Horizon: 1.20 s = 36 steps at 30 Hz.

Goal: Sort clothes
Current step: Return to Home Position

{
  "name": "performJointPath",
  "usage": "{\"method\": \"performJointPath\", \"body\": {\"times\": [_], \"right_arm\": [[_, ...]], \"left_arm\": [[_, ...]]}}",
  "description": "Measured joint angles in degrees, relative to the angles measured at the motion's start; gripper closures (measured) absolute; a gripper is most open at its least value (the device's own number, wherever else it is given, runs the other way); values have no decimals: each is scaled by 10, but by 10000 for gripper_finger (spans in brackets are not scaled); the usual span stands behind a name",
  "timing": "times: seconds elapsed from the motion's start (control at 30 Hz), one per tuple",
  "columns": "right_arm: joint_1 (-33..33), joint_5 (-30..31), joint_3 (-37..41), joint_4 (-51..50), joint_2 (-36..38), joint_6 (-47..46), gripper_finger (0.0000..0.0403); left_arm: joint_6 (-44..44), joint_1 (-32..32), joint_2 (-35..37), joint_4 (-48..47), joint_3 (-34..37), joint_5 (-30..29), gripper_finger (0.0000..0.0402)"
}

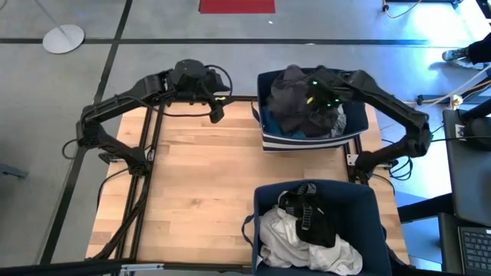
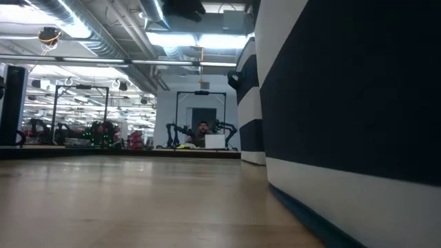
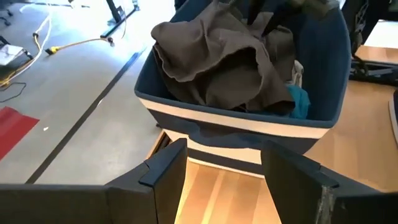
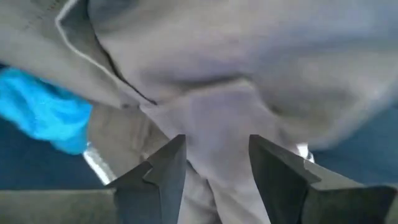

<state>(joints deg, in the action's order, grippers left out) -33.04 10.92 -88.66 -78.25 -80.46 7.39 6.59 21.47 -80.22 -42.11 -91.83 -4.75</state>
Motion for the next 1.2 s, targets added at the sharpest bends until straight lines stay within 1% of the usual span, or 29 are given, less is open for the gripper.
{"method": "performJointPath", "body": {"times": [0.1, 0.2, 0.3, 0.4, 0.53, 0.63, 0.7, 0.83, 0.9, 0.93, 1.03, 1.2], "right_arm": [[9, -9, -22, -18, 33, -14, 226], [23, -24, -31, -12, 77, -22, 226], [46, -72, -32, 9, 121, -30, 226], [72, -131, -28, 40, 163, -31, 226], [112, -201, 13, 114, 226, -31, 236], [133, -236, 70, 179, 275, -26, 270], [144, -255, 114, 223, 308, -26, 303], [151, -260, 196, 281, 393, -26, 374], [151, -262, 235, 309, 442, -30, 395], [150, -269, 254, 322, 463, -34, 396], [150, -285, 311, 367, 527, -56, 384], [150, -285, 395, 398, 614, -70, 382]], "left_arm": [[-2, 0, 9, 3, 16, 0, 206], [-2, 0, 21, 13, 32, 0, 206], [-10, 0, 29, 16, 41, 0, 206], [-13, -5, 40, 43, 72, 3, 206], [-20, -18, 68, 101, 133, 7, 206], [-27, -30, 96, 163, 190, 7, 209], [-29, -37, 119, 204, 229, 7, 221], [-49, -43, 166, 253, 294, 28, 266], [-59, -45, 185, 265, 322, 35, 292], [-59, -47, 195, 272, 336, 39, 305], [-58, -55, 228, 312, 377, 43, 340], [-51, -77, 286, 383, 450, 44, 380]]}}
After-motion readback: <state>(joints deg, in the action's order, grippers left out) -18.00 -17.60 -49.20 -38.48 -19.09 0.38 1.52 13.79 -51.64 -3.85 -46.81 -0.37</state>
